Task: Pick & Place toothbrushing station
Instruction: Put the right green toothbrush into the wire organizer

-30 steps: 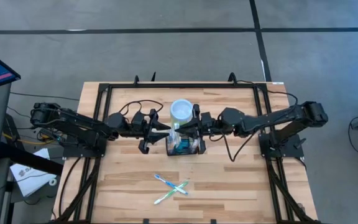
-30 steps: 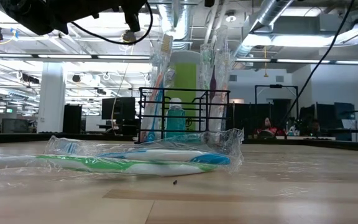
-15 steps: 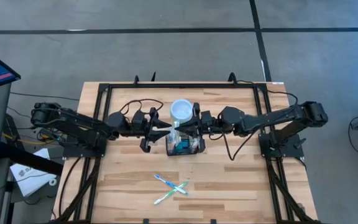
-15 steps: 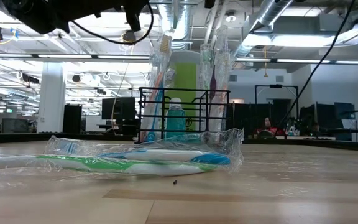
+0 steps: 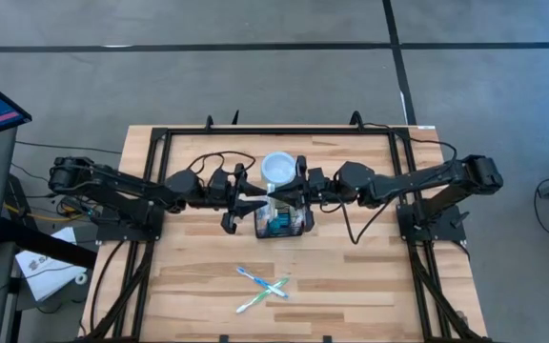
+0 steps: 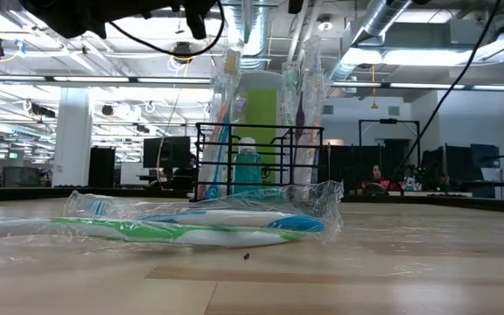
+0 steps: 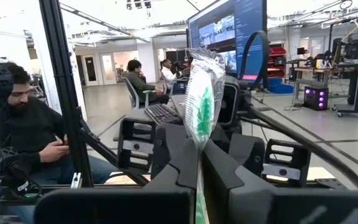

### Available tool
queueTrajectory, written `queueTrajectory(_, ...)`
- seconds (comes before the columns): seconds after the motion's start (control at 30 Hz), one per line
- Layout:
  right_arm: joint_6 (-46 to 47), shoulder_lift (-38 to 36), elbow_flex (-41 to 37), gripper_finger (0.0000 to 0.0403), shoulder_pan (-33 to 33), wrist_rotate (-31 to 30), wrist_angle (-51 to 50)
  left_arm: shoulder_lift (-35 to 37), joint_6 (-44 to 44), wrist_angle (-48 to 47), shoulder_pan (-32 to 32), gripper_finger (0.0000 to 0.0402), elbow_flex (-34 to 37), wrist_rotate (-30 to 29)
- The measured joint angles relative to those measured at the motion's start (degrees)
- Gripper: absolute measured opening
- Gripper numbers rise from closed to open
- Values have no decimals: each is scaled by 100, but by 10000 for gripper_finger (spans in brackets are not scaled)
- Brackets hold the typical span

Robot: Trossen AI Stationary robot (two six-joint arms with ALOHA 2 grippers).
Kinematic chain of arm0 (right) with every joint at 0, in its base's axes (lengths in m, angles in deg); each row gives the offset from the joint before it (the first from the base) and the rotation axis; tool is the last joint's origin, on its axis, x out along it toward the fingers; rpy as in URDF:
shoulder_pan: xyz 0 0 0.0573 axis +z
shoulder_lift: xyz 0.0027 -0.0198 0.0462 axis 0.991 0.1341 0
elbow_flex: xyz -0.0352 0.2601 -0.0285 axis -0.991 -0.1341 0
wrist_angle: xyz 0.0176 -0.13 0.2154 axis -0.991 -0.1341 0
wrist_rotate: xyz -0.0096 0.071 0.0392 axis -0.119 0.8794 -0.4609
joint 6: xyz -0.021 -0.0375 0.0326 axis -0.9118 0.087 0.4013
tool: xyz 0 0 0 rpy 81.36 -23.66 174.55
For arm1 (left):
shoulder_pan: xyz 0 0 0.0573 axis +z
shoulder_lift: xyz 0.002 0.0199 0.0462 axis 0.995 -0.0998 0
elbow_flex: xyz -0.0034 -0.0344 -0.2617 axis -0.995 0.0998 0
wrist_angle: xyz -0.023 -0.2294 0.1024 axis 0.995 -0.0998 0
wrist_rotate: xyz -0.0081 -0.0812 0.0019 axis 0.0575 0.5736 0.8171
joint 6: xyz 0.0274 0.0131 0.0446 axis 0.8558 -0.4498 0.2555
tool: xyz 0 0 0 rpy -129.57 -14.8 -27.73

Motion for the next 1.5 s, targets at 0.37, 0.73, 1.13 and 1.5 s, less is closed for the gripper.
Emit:
queueTrajectory(0.37,36,-2,0,0,-36,-4,-30,-407,49,-16,41,125,-338,-20)
queueTrajectory(0.73,30,-2,0,0,-36,-9,-137,-404,45,-92,42,39,-352,-37)
queueTrajectory(1.13,-74,-35,0,35,-36,-19,-208,-332,18,-131,39,27,-352,-107)
queueTrajectory(1.5,-81,-35,0,47,20,-17,-249,-275,19,-180,37,25,-350,-108)
